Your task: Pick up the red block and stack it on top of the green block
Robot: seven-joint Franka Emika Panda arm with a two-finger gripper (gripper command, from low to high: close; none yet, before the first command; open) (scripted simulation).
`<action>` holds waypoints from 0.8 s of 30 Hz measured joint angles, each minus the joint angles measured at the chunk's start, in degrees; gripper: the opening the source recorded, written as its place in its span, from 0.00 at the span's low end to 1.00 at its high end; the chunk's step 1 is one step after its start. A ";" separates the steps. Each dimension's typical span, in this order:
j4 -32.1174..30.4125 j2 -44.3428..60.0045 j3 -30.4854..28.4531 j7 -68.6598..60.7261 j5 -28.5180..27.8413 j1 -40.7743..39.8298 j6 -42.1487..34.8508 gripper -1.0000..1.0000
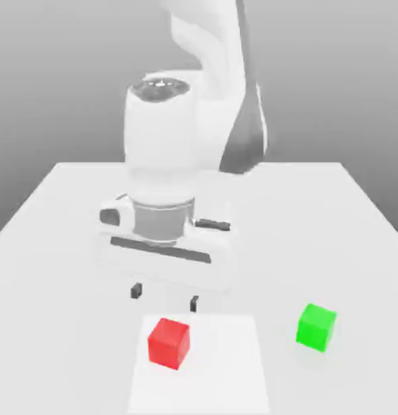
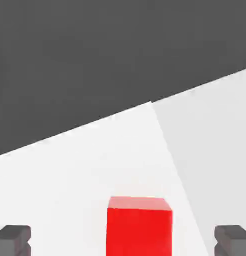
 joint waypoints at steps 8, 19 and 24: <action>1.21 11.60 0.17 0.14 0.09 -0.13 9.71 0.00; -0.41 0.45 0.50 0.18 -0.06 -0.22 0.20 0.00; -0.54 -4.32 6.71 -8.45 1.37 12.53 -4.35 0.00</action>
